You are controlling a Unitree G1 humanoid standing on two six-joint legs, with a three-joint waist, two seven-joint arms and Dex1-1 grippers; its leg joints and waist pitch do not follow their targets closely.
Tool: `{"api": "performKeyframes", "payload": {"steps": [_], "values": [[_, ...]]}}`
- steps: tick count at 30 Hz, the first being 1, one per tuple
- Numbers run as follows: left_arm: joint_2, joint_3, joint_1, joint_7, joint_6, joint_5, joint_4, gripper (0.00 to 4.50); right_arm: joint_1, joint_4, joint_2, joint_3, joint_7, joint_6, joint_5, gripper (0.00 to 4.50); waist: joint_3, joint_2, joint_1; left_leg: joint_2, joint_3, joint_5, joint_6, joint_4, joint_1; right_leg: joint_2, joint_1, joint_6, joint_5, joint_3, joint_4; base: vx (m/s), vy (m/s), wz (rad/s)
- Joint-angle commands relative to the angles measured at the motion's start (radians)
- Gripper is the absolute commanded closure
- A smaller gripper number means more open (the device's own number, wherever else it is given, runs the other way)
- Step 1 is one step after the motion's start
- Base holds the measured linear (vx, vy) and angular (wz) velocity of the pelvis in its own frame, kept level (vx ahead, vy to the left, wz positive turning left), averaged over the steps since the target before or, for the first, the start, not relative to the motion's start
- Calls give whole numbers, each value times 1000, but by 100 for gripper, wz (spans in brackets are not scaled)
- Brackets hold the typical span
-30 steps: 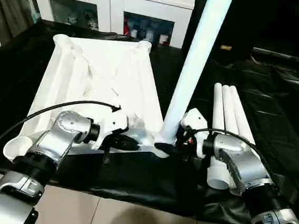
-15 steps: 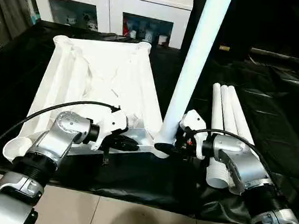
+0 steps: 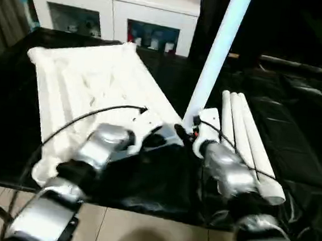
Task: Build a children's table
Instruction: Rotate leg to tighten
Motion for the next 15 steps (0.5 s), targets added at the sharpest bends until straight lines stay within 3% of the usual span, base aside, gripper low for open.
{"api": "performKeyframes", "payload": {"steps": [1,7,10,13,15], "values": [[-17,-20,1,31,19,18,32,450,22,57,21,15,15,17,-3,119,-46,12,-5,22,-22,-376,-51,-75,22,-71,12,-123,-415,38,-100,0,0,0],[32,-17,9,-11,-26,23,29,450,11,17,-22,32,115,-50,-19,70,-48,8,-10,23,-20,-341,-32,-77,10,-71,22,-148,-329,38,-92,0,0,0],[77,-19,26,-80,-58,18,11,450,18,-35,-82,49,246,-45,6,70,-49,7,-10,22,-18,-315,-17,-74,7,-71,26,-156,-314,39,-91,0,0,0],[108,-18,39,-140,-86,8,-4,450,31,-78,-133,70,348,-50,6,70,-57,5,-7,23,-16,-235,4,-68,-3,-69,38,-173,-192,39,-76,0,0,0],[143,-23,60,-241,-135,-19,-34,450,55,-142,-187,94,476,-34,14,70,-61,9,-6,22,-13,-165,25,-62,-5,-65,38,-206,-67,38,-63,0,0,0]]}}
